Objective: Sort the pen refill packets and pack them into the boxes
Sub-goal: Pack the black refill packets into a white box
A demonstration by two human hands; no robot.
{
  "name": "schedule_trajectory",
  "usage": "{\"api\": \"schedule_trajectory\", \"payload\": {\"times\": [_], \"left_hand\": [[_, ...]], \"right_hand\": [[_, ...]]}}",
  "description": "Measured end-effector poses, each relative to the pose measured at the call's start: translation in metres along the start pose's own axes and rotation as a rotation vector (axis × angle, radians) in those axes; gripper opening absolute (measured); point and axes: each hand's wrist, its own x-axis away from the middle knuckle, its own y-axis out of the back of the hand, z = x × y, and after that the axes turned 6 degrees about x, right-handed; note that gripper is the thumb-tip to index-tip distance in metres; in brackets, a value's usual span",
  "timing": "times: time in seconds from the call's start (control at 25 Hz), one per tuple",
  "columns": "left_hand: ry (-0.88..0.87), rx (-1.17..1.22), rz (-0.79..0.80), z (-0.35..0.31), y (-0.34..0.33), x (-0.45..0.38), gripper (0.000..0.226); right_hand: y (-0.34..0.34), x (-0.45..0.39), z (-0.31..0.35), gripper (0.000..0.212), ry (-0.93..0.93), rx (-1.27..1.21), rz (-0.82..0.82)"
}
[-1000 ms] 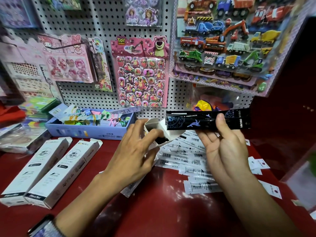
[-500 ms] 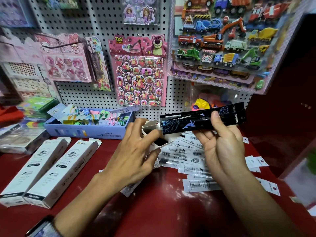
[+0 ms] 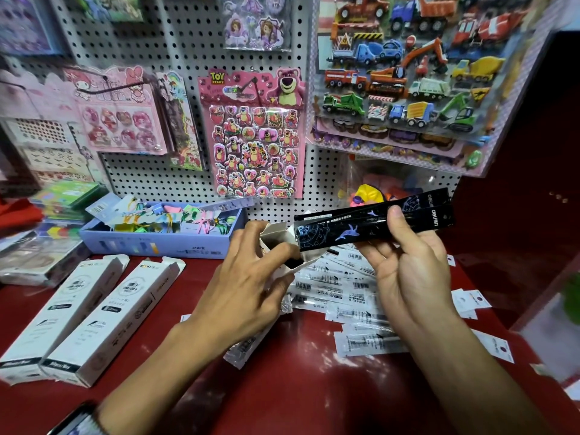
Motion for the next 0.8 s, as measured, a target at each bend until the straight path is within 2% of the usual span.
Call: {"api": "schedule_trajectory", "payload": {"times": [0.08, 0.24, 0.52, 0.64, 0.72, 0.8], "left_hand": [[-0.006, 0.011, -0.006, 0.000, 0.000, 0.000, 0.030], [0.007, 0.039, -0.014, -0.002, 0.002, -0.001, 0.024], [0.009, 0.057, -0.008, -0.001, 0.001, 0.001, 0.020], [0.003, 0.076, -0.011, 0.001, 0.000, 0.001, 0.020], [0.005, 0.081, -0.012, 0.003, -0.001, 0.001, 0.020], [-0.001, 0.071, -0.014, 0.004, -0.001, 0.002, 0.019]], "right_hand": [[-0.001, 0.001, 0.001, 0.014, 0.022, 0.024, -0.013], [-0.002, 0.001, 0.000, 0.023, 0.068, 0.078, -0.016], [-0.004, 0.005, 0.001, 0.005, 0.171, 0.170, -0.025], [-0.008, 0.015, 0.003, 0.004, 0.416, 0.389, 0.075], [-0.012, 0.025, 0.003, 0.020, 0.606, 0.628, 0.171], [-0.013, 0.030, 0.001, 0.028, 0.762, 0.813, 0.192]]}}
